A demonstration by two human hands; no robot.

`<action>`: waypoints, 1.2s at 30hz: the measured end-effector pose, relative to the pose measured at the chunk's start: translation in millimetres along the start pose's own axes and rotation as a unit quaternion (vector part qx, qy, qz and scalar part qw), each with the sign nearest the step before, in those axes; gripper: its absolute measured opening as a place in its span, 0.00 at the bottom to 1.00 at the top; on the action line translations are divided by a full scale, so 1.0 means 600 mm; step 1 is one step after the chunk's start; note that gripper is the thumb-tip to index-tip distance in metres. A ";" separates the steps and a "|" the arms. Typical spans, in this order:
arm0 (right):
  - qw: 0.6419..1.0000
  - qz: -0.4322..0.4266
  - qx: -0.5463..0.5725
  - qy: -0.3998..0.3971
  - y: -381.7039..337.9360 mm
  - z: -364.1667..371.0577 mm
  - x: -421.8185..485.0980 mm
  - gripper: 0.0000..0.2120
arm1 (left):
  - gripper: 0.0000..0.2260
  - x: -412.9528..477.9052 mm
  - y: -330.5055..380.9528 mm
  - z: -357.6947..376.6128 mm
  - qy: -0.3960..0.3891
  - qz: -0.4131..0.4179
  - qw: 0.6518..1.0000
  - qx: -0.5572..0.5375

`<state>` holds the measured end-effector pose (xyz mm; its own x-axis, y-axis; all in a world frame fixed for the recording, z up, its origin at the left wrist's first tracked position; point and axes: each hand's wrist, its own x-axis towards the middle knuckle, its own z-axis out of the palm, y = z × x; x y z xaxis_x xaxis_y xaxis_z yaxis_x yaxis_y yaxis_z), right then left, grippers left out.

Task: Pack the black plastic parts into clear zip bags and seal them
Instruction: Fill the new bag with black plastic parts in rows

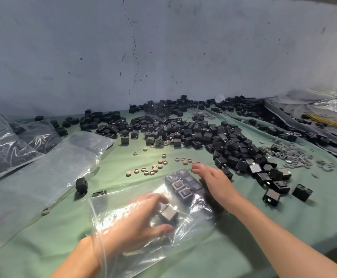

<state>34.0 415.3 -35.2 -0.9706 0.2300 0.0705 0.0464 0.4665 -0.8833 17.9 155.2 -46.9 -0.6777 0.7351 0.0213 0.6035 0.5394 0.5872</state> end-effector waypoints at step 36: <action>0.990 -0.021 -0.070 0.119 0.031 -0.019 -0.044 0.25 | 0.19 0.067 -0.010 0.025 0.001 -0.050 0.968 -0.246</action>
<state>63.1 427.9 -48.2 -0.8904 0.3946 0.2269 0.0559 0.5896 -0.8057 -6.5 187.7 -61.4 -0.7238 0.6879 -0.0546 0.2614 0.3466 0.9008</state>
